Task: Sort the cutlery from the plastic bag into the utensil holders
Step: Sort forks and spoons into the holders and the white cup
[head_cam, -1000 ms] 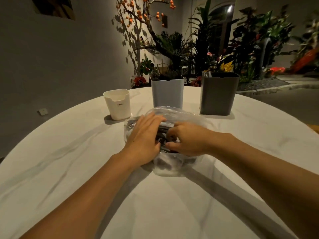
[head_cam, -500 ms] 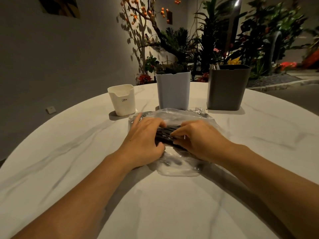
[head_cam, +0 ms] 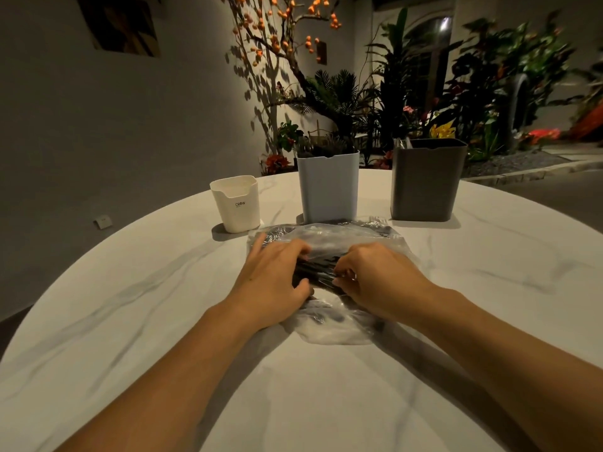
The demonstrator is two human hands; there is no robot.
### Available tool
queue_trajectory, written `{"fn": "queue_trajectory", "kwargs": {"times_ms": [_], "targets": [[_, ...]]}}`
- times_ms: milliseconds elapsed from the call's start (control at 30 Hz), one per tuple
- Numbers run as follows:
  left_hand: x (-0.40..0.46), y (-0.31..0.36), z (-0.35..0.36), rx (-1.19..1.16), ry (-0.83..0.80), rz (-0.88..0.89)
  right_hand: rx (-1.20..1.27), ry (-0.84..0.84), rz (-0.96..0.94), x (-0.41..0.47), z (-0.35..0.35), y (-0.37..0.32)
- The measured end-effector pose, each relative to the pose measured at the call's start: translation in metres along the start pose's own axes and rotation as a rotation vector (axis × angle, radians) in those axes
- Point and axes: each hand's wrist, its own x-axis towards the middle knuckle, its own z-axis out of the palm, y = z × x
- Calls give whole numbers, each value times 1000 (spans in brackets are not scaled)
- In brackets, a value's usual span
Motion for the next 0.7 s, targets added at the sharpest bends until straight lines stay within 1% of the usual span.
{"fn": "queue_trajectory", "kwargs": {"times_ms": [133, 300, 400, 500, 567, 700], "targets": [[1, 0, 1, 7, 13, 21, -43, 31, -14, 1, 0, 0], [1, -1, 5, 19, 43, 77, 7, 34, -7, 0, 1, -2], [2, 0, 4, 82, 82, 179, 52, 67, -25, -3, -2, -3], [4, 7, 0, 192, 69, 287, 66, 137, -115, -4, -4, -7], [4, 12, 1, 181, 47, 287, 73, 112, -138, -4, -5, -9], [2, 8, 2, 80, 33, 172, -6, 1, -92, -4, -9, -8]]}}
